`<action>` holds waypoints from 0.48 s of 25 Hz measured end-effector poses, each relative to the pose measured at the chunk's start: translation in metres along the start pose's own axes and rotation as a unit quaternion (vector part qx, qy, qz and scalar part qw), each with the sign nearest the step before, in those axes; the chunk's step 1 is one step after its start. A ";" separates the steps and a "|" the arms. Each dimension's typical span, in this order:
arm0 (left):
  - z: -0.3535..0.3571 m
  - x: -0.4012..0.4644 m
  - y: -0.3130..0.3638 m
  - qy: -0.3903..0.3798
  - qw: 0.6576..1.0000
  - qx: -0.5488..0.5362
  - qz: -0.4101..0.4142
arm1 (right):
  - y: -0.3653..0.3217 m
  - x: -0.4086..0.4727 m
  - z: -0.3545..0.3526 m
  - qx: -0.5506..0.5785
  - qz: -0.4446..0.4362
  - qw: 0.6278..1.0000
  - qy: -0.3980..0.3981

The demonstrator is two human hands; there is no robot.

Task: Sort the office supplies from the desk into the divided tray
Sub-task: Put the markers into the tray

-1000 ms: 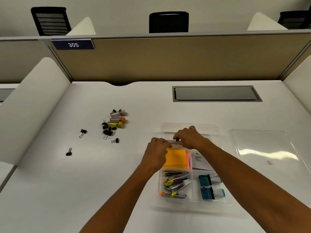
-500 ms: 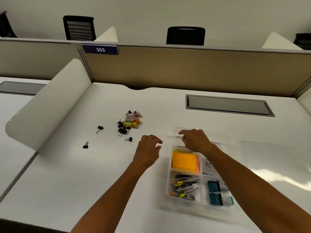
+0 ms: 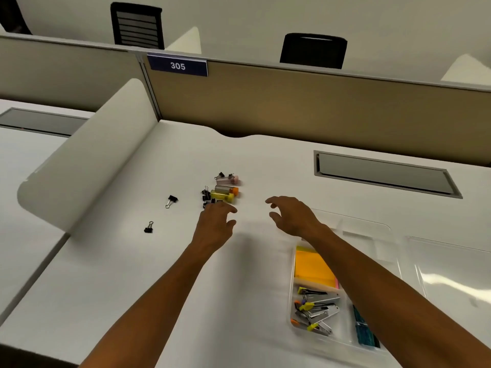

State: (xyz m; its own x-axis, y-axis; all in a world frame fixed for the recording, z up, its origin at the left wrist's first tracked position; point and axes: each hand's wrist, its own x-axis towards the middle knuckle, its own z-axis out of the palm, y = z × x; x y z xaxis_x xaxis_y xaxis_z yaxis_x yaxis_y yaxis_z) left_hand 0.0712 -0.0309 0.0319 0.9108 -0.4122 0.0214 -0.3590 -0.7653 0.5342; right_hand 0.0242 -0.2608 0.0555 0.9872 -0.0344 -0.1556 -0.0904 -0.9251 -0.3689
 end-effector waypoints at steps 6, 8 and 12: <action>0.001 0.037 -0.032 0.022 1.000 -0.020 -0.006 | -0.037 0.044 0.017 0.003 -0.012 1.000 -0.026; 0.006 0.053 -0.039 0.012 1.000 -0.019 0.005 | -0.045 0.062 0.022 0.002 -0.011 0.999 -0.034; 0.016 0.073 -0.042 0.000 1.000 0.015 0.008 | -0.056 0.093 0.026 -0.002 -0.004 0.999 -0.053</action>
State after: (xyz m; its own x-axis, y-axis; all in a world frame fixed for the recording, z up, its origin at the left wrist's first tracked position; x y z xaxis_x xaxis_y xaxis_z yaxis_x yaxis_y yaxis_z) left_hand 0.1495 -0.0366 -0.0026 0.9047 -0.4250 0.0295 -0.3798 -0.7732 0.5078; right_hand 0.1178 -0.2026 0.0376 0.9682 0.0123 -0.2497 -0.0825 -0.9270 -0.3659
